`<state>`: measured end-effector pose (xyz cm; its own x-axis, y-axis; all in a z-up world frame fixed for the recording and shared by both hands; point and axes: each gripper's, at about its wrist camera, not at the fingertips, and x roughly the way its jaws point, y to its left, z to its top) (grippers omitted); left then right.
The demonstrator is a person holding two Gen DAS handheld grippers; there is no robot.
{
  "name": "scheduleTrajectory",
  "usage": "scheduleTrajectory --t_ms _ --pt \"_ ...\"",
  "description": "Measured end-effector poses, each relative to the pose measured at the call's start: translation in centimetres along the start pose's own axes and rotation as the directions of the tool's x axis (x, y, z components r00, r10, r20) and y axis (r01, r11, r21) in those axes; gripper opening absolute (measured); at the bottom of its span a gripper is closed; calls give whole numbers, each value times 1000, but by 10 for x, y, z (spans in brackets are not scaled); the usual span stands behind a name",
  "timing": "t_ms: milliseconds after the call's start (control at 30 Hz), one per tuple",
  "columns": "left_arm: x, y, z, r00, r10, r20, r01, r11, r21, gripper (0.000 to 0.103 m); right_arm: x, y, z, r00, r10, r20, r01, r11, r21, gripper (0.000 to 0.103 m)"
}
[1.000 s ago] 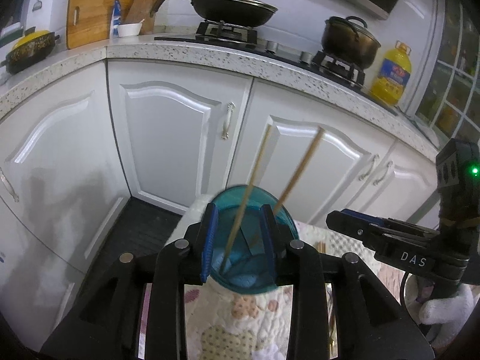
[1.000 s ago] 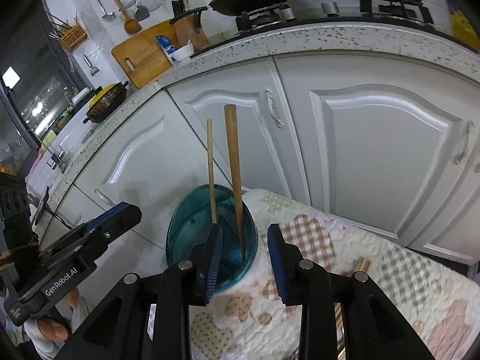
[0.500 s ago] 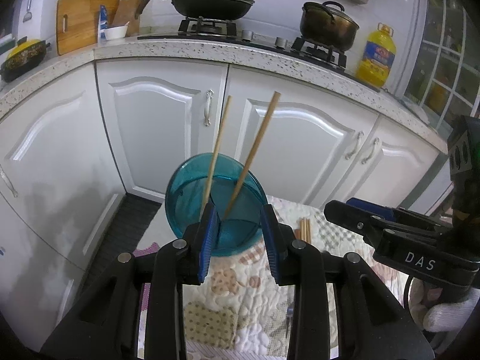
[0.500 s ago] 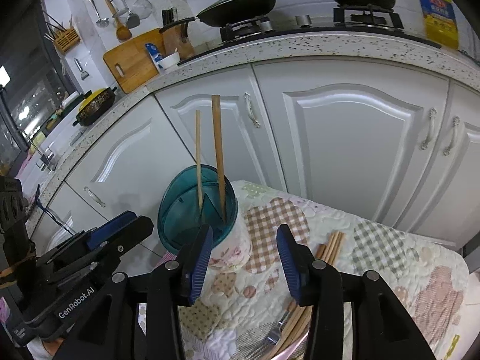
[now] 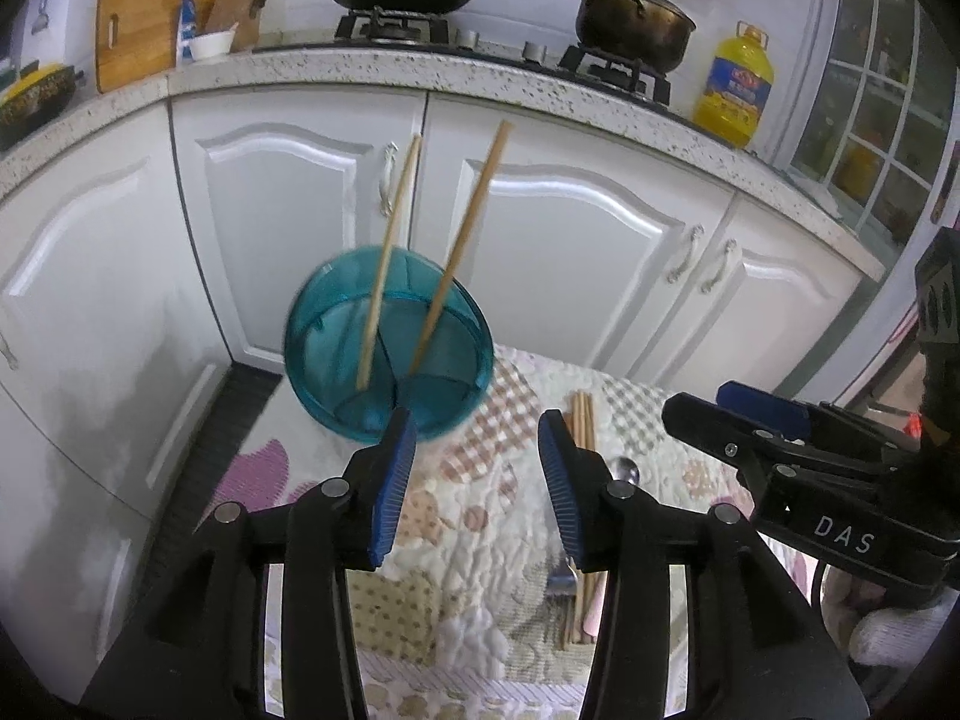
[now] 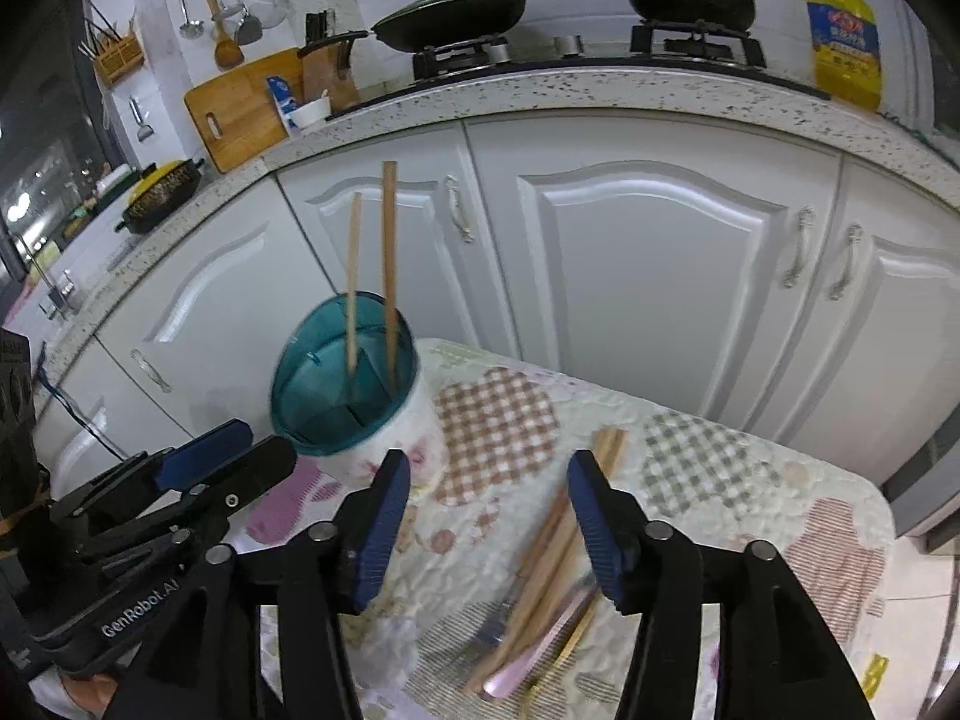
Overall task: Organize utensils
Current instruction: 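Open both grippers and pull them back toward the remaining utensils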
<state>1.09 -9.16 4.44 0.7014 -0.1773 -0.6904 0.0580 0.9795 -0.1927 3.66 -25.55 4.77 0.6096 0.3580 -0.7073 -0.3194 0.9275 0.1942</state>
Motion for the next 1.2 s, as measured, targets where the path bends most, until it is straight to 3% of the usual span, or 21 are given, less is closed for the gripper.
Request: scheduleTrajectory --t_ms 600,1200 --pt "12 -31 -27 996 -53 -73 56 997 48 42 -9 -44 -44 995 -94 -43 96 994 53 54" --pt "43 -40 -48 983 -60 -174 72 995 63 42 -5 -84 -73 989 -111 -93 122 986 117 58"
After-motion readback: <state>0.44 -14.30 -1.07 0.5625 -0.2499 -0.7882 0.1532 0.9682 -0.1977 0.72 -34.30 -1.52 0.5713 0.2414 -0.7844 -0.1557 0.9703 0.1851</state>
